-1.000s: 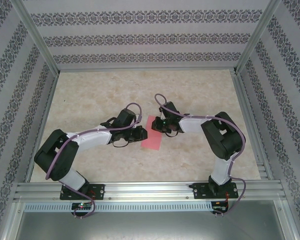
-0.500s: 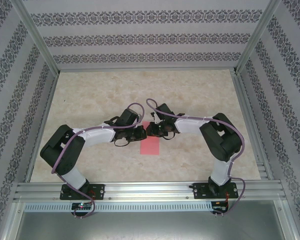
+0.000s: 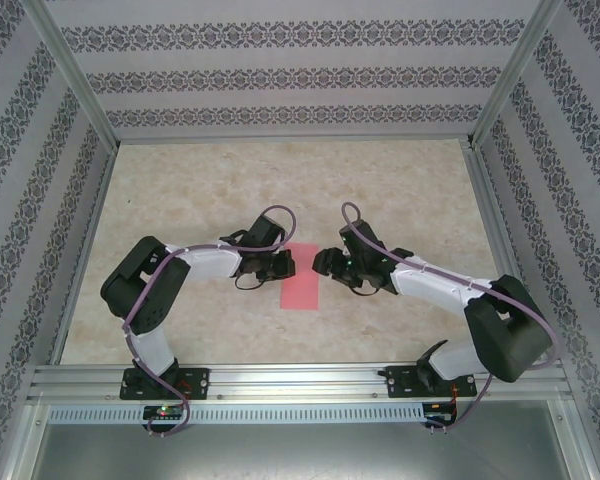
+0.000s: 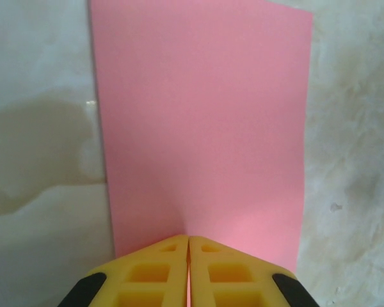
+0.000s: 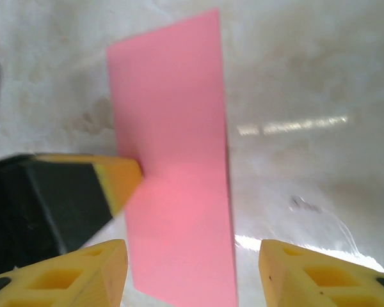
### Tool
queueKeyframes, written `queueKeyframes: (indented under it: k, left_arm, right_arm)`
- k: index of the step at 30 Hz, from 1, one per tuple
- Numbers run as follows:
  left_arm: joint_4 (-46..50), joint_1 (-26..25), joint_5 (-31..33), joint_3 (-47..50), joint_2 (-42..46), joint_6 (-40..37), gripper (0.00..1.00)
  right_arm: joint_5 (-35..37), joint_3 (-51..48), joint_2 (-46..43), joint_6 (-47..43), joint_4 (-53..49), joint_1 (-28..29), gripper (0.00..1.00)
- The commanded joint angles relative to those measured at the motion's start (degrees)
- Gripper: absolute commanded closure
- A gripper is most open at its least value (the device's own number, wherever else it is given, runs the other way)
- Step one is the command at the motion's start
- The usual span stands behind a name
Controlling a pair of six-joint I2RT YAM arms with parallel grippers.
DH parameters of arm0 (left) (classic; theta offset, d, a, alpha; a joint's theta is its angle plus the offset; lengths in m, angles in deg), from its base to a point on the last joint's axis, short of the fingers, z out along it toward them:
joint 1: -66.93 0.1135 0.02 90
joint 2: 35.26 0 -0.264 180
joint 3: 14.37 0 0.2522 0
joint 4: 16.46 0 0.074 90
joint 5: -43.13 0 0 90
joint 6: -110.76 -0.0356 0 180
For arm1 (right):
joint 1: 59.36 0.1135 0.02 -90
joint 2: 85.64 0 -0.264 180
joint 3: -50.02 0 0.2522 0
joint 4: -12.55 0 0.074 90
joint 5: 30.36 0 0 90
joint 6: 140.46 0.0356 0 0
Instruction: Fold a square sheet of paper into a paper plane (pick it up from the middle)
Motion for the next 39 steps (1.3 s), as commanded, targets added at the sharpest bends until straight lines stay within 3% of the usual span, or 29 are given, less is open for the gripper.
queueKeyframes:
  k: [1, 18, 29, 39]
  left_arm:
    - [1.89, 0.53, 2.68, -1.51, -1.21, -0.89, 0.90]
    - [4.19, 1.54, 2.67, 0.74, -3.56, 2.24, 0.91]
    - [3.45, 1.64, 2.12, 1.15, -4.04, 2.46, 0.91]
    - [3.27, 1.59, 2.04, 1.16, -4.11, 2.48, 0.91]
  right_arm:
    - [1.33, -1.30, -0.67, 5.28, 0.53, 2.46, 0.41]
    - [-2.33, -0.74, 7.05, 9.21, 4.83, 8.22, 0.41]
    - [-6.27, -4.50, 6.34, 13.15, 12.58, 10.04, 0.49]
    - [-6.75, -8.79, 3.26, 15.31, 21.86, 10.95, 0.49]
